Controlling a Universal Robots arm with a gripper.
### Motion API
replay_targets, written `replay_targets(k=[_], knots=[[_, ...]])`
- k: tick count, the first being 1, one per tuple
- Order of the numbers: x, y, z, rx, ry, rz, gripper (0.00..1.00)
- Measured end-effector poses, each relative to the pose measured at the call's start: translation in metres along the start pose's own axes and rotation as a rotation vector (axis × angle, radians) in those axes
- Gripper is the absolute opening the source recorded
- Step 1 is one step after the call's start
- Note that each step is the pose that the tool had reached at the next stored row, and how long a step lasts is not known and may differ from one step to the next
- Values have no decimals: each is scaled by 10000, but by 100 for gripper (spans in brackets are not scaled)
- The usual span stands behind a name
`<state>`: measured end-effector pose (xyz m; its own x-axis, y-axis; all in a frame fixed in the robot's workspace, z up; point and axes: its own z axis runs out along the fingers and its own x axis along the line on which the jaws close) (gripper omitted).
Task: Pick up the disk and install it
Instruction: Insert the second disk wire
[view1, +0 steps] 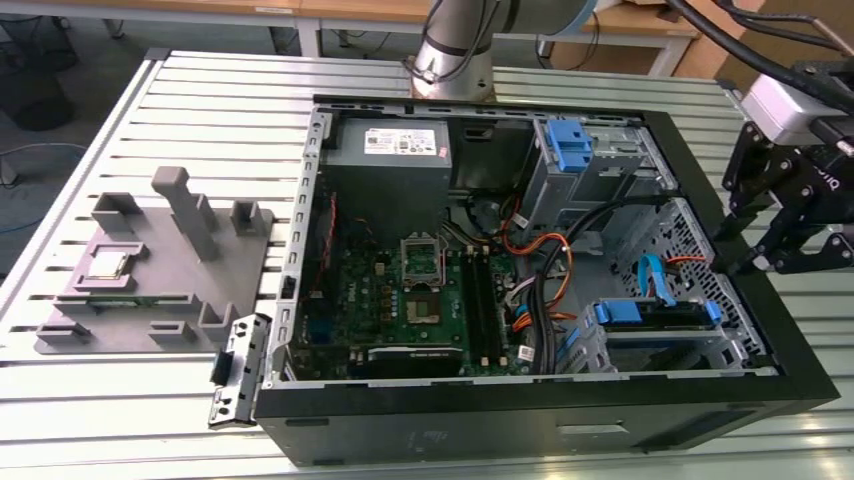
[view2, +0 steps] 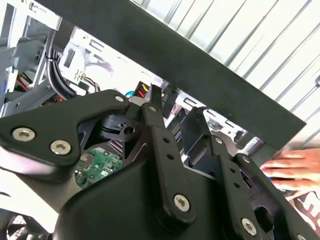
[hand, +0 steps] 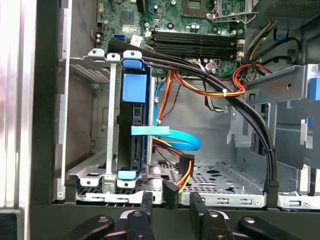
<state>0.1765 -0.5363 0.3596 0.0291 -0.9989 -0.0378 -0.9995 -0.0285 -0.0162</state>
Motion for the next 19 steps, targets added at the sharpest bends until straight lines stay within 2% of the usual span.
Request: replay_targets(k=[2, 5, 7, 9, 11, 12, 19], knots=[[-4, 0, 17, -2, 23, 0, 43], [-6, 0, 56, -6, 143, -2, 43], [-6, 0, 71, -9, 250, -4, 43], [-6, 0, 80, -14, 390, -6, 43], [-5, 0, 84, -25, 575, -10, 43], [-5, 0, 84, -27, 599, -10, 43], [-5, 0, 84, -30, 599, -9, 43]])
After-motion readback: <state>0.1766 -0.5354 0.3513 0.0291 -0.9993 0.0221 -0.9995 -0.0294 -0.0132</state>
